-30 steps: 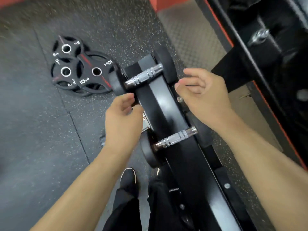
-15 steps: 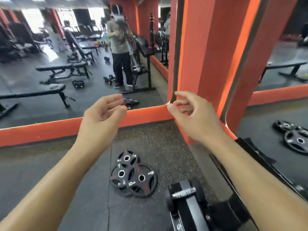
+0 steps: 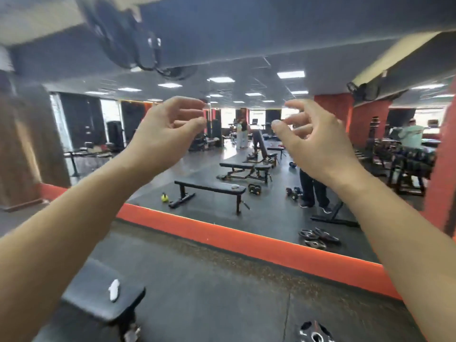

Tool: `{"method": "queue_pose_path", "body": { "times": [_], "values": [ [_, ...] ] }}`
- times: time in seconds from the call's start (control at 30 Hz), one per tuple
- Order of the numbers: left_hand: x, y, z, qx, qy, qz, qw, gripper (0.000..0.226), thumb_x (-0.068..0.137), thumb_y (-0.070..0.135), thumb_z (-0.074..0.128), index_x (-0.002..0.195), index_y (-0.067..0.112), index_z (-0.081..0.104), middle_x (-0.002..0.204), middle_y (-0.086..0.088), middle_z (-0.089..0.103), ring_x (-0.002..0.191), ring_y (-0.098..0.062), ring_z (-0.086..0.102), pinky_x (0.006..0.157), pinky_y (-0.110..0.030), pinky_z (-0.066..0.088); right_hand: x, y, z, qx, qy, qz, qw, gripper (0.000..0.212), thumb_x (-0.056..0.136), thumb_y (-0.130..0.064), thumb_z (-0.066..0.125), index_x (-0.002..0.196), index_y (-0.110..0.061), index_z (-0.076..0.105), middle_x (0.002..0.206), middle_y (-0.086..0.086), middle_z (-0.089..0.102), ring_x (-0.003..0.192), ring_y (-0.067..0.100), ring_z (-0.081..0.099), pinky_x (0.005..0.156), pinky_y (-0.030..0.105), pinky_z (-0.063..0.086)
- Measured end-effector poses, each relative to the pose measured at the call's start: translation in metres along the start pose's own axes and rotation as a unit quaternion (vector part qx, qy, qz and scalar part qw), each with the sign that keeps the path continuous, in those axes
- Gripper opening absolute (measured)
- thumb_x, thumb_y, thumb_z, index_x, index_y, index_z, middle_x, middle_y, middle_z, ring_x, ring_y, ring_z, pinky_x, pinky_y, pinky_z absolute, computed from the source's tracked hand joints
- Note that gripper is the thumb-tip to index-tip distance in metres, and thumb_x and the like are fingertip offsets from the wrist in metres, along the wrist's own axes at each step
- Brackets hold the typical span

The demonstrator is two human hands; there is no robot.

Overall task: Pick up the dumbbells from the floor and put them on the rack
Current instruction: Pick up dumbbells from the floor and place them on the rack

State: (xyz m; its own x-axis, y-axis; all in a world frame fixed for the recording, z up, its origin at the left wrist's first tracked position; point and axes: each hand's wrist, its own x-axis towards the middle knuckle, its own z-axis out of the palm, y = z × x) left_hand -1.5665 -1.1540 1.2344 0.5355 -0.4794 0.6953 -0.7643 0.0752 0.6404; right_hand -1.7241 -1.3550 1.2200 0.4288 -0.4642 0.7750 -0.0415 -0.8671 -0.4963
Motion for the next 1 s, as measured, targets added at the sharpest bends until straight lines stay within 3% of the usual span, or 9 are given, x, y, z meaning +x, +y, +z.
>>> {"method": "queue_pose_path", "body": {
  "times": [0.1,0.3,0.57,0.77,1.0],
  "values": [
    [0.0,-0.032,-0.074,0.054,0.023,-0.02,0.998,0.02,0.097,0.021,0.065,0.114,0.031,0.069,0.109,0.013,0.073,0.09,0.006,0.07,0.079,-0.013,0.05,0.018,-0.044,0.074,0.042,-0.039,-0.024,0.998,0.049,0.095,-0.051,0.065,0.139,-0.033,0.057,0.114,-0.012,0.068,0.1,0.013,0.069,0.093,0.043,0.058],
    [-0.014,-0.1,-0.196,0.158,0.093,-0.085,0.979,0.022,0.098,0.019,0.064,0.119,0.024,0.07,0.11,0.011,0.073,0.096,0.001,0.069,0.077,-0.007,0.052,0.039,-0.118,0.225,0.123,-0.116,-0.082,0.982,0.048,0.094,-0.053,0.066,0.137,-0.034,0.06,0.119,-0.009,0.07,0.103,0.015,0.069,0.095,0.04,0.056],
    [-0.032,-0.223,-0.334,0.261,0.225,-0.172,0.923,0.022,0.097,0.025,0.065,0.118,0.028,0.071,0.114,0.011,0.073,0.105,-0.006,0.069,0.093,-0.031,0.056,0.054,-0.201,0.465,0.225,-0.213,-0.161,0.937,0.045,0.093,-0.053,0.066,0.134,-0.034,0.063,0.114,-0.008,0.07,0.1,0.015,0.068,0.099,0.042,0.054],
    [-0.031,-0.293,-0.434,0.337,0.286,-0.256,0.859,0.018,0.095,0.028,0.069,0.111,0.036,0.069,0.111,0.014,0.071,0.1,-0.002,0.068,0.084,-0.022,0.058,0.059,-0.289,0.625,0.222,-0.263,-0.304,0.888,0.053,0.093,-0.056,0.059,0.138,-0.027,0.06,0.121,0.001,0.07,0.111,0.027,0.065,0.096,0.039,0.048],
    [-0.063,-0.357,-0.529,0.449,0.348,-0.268,0.778,0.022,0.095,0.022,0.067,0.114,0.034,0.066,0.11,0.023,0.067,0.098,0.013,0.064,0.084,-0.004,0.046,0.03,-0.391,0.77,0.293,-0.321,-0.363,0.825,0.052,0.096,-0.051,0.061,0.141,-0.026,0.059,0.128,0.004,0.068,0.117,0.032,0.062,0.096,0.041,0.047]
  ]
}}
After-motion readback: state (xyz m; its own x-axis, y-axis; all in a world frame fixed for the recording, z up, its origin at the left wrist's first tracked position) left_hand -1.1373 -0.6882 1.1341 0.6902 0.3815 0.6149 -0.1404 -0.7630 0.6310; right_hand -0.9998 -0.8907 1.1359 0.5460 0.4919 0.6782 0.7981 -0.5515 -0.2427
